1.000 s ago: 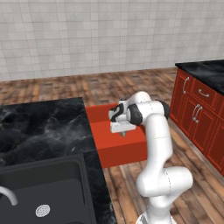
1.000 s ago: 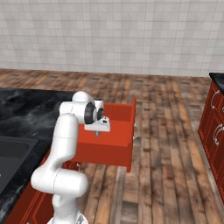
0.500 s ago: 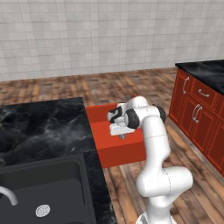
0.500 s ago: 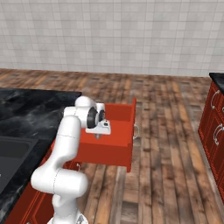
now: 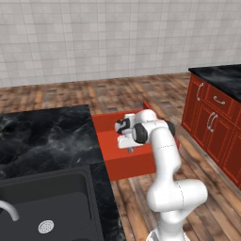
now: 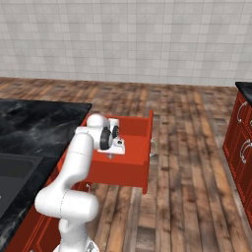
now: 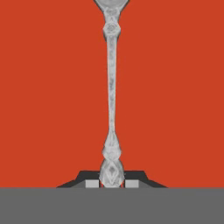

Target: Organize the utensils by type. Pick up the wooden spoons from the counter and place them in the open cabinet. Then pick up the metallic utensils from the counter and place them in the open drawer.

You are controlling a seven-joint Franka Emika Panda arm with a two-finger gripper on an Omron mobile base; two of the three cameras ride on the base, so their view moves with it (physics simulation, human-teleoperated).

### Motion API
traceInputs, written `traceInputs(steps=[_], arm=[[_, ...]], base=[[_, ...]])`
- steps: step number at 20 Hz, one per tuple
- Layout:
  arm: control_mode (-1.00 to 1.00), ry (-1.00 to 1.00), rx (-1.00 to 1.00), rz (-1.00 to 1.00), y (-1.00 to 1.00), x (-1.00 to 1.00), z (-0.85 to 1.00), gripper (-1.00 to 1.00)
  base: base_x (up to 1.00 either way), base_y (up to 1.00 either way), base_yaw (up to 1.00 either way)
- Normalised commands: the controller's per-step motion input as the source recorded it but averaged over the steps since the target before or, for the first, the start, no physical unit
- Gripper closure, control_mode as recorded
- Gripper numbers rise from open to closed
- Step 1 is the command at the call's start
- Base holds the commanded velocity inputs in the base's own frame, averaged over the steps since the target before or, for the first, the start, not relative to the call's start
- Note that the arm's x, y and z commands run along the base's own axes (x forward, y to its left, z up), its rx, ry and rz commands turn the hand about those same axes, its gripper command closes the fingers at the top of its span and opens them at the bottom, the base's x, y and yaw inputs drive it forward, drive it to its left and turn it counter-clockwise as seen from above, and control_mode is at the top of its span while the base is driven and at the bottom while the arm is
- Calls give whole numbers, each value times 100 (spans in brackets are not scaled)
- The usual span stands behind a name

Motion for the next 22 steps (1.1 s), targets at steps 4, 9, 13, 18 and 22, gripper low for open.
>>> traceInputs(steps=[4,9,13,18,22], arm=[[-100,8,0,0,3,2,-15,100],[-100,6,0,0,8,0,0,-100],[-100,1,0,0,0,0,15,-100],[-100,1,0,0,0,0,38,-100],[-100,1,0,0,-2,-5,71,-100]], base=[[0,0,0],[0,0,0],[0,0,0],[0,0,0],[0,0,0]])
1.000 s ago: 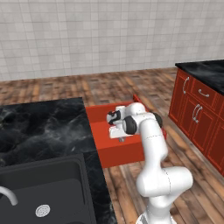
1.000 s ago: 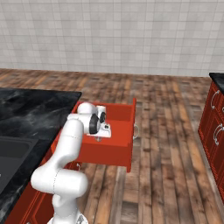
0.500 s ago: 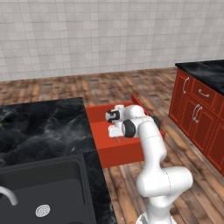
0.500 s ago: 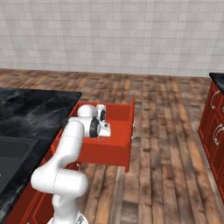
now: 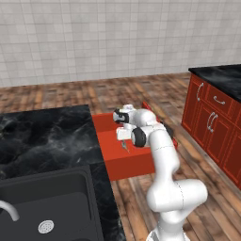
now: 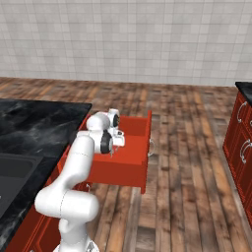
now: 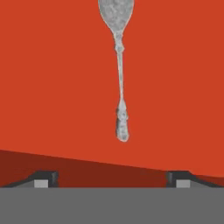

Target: Organize the utensils by type. Pick up the wooden spoons from the counter and place them in the open cabinet. Then pick up the metallic utensils from the counter and place them in the open drawer.

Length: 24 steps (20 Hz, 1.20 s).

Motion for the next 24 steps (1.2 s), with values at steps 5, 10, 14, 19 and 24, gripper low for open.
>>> traceInputs(steps=[5,10,14,19,24], arm=[[-100,0,0,0,-3,-12,81,-100],[-100,-8,0,0,0,-47,81,-100],[-100,-16,0,0,-1,-66,79,-100],[-100,-15,0,0,-1,-69,65,-100],[-100,-42,-4,0,0,-99,29,-100]], base=[[0,0,0],[0,0,0],[0,0,0],[0,0,0],[0,0,0]])
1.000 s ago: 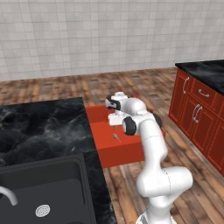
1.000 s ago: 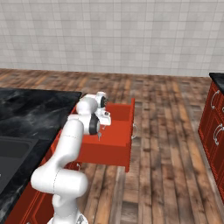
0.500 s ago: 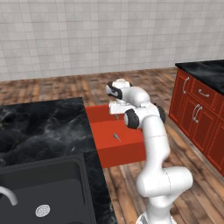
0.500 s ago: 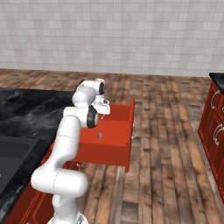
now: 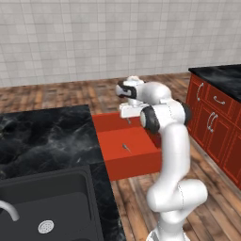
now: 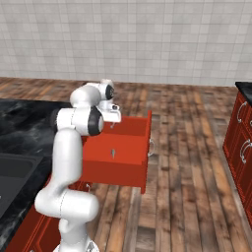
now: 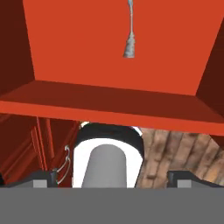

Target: Organize the utensils by type. Pick up the wooden spoons from the counter and place them in the open cabinet. Then pick up the metallic utensils from the counter and place them in the open drawer.

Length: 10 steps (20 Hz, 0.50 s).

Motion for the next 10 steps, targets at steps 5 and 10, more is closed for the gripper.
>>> traceInputs(steps=[5,10], arm=[[-100,-46,0,0,0,-90,28,-100],[-100,-30,1,0,-4,-76,65,-100]], base=[[0,0,0],[0,0,0]])
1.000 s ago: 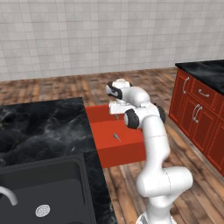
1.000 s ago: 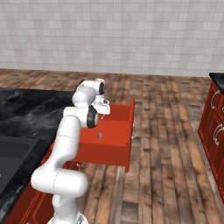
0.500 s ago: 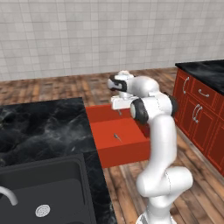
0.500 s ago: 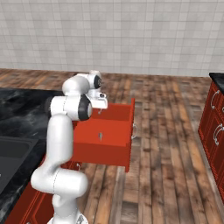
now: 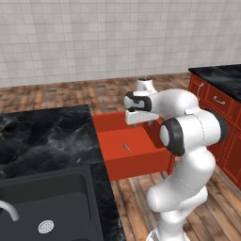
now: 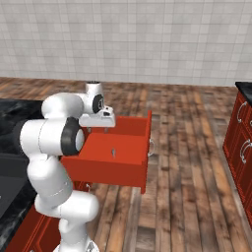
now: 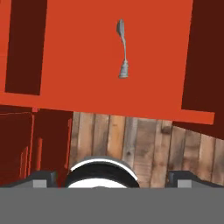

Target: Organize the utensils by type. Pick up the wooden spoons from the counter and place them in the open cabinet. Then pick up the metallic utensils from the counter and place them in the open drawer.

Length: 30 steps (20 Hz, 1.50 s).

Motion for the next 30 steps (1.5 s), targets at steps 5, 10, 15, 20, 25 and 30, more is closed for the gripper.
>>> traceInputs(steps=[5,10,15,20,25,30], arm=[[-100,-12,4,0,0,-51,98,-100],[-100,0,2,0,0,-45,80,-100],[-100,0,0,0,0,-48,47,-100],[-100,0,0,0,-2,-41,48,-100],[-100,0,1,0,-5,-46,52,-100],[-100,0,0,0,-11,-49,40,-100]], base=[[0,0,0],[0,0,0],[0,0,0],[0,0,0],[0,0,0],[0,0,0]])
